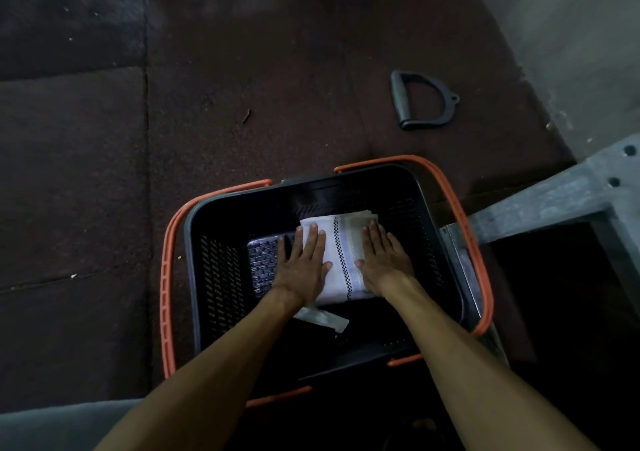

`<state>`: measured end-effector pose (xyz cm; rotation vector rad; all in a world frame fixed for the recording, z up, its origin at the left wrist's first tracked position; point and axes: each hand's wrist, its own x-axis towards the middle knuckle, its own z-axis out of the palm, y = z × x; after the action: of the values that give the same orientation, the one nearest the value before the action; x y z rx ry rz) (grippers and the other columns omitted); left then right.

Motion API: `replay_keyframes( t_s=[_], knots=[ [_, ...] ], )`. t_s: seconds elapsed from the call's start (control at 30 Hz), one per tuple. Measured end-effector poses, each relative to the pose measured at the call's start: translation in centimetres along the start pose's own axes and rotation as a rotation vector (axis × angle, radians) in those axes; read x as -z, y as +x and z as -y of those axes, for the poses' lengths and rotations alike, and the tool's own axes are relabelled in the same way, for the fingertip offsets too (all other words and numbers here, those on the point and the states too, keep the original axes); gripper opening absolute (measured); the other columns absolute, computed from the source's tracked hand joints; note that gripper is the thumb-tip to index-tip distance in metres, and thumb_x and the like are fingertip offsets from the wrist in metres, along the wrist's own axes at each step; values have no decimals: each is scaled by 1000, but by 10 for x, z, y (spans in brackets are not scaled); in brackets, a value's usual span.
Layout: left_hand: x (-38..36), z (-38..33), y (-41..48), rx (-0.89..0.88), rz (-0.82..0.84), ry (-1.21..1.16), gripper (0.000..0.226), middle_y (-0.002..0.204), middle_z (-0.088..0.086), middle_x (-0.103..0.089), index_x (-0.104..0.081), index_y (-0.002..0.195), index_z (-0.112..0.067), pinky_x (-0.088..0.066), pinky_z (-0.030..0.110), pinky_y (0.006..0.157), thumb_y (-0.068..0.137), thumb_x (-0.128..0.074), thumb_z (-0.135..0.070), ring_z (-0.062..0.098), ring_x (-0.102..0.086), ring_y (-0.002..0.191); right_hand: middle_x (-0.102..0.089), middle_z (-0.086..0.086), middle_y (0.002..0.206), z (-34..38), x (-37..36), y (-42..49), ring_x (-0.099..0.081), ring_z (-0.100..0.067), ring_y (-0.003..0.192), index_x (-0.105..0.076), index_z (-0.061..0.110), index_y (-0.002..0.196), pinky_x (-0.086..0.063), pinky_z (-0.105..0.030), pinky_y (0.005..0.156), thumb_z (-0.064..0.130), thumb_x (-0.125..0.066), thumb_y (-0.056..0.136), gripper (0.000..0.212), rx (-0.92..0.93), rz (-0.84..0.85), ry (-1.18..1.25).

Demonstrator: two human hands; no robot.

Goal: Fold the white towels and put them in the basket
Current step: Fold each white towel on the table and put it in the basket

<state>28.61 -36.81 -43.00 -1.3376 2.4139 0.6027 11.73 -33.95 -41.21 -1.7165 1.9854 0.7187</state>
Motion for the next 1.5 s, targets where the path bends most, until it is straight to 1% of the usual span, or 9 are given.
replay_keyframes(
  t_s=[0.17, 0.37, 0.53, 0.77, 0.9, 1.17, 1.3, 1.4, 1.5],
  knots=[
    [49, -10, -28, 22, -103, -100, 57, 156, 12, -15, -21, 146, -11, -11, 47, 114, 99, -23, -42, 27, -9, 145, -26, -12, 153, 6, 41, -45, -26, -27, 139, -20, 8, 146, -27, -40, 109, 24, -38, 95, 57, -15, -229, 166],
    [160, -26, -88, -28, -339, -11, 33, 115, 7, -58, -54, 108, -14, -41, 39, 86, 94, -37, -38, 28, -54, 110, -53, -4, 127, -7, 127, -135, -51, -27, 116, -48, 18, 126, -40, -39, 93, 32, -41, 94, 35, -64, -418, 306],
    [258, -55, -161, -145, -551, 32, 33, 108, 8, -60, -54, 100, -13, -42, 38, 82, 93, -38, -40, 30, -57, 103, -56, 0, 122, -21, 193, -234, -56, -25, 111, -53, 22, 119, -42, -36, 88, 38, -45, 92, 33, -107, -629, 378],
    [321, -124, -253, -338, -619, 74, 37, 112, 9, -60, -55, 107, -14, -42, 40, 84, 92, -39, -44, 31, -58, 105, -62, -6, 112, -48, 225, -369, -58, -28, 108, -60, 17, 112, -42, -30, 83, 37, -49, 90, 32, -215, -748, 445],
    [321, -168, -281, -457, -601, 105, 38, 111, 6, -61, -56, 109, -14, -43, 39, 83, 92, -38, -44, 28, -59, 103, -63, -10, 87, -70, 206, -432, -61, -31, 87, -59, 15, 76, -43, -31, 71, 39, -43, 84, 29, -331, -762, 456],
    [300, -287, -317, -678, -501, 205, 43, 125, 8, -56, -52, 120, -14, -44, 40, 89, 91, -39, -43, 31, -56, 111, -63, 0, 116, -129, 130, -542, -59, -25, 106, -58, 23, 114, -43, -33, 78, 44, -45, 89, 35, -631, -786, 509],
    [273, -337, -339, -792, -451, 237, 45, 124, 9, -57, -51, 121, -15, -42, 38, 88, 92, -37, -45, 30, -57, 110, -67, -6, 99, -149, 88, -595, -62, -26, 91, -59, 18, 98, -48, -32, 73, 40, -46, 83, 29, -717, -830, 588],
    [254, -366, -344, -885, -407, 223, 45, 122, 9, -57, -51, 119, -13, -42, 36, 85, 93, -35, -46, 28, -56, 108, -63, -1, 81, -157, 64, -629, -57, -22, 72, -57, 14, 83, -38, -25, 54, 31, -45, 85, 21, -805, -842, 570],
    [234, -391, -348, -973, -390, 237, 45, 120, 9, -59, -53, 117, -12, -44, 38, 86, 92, -37, -46, 30, -57, 106, -62, -1, 78, -164, 38, -652, -60, -23, 75, -58, 15, 76, -43, -27, 59, 36, -43, 81, 27, -935, -809, 590]
  ],
)
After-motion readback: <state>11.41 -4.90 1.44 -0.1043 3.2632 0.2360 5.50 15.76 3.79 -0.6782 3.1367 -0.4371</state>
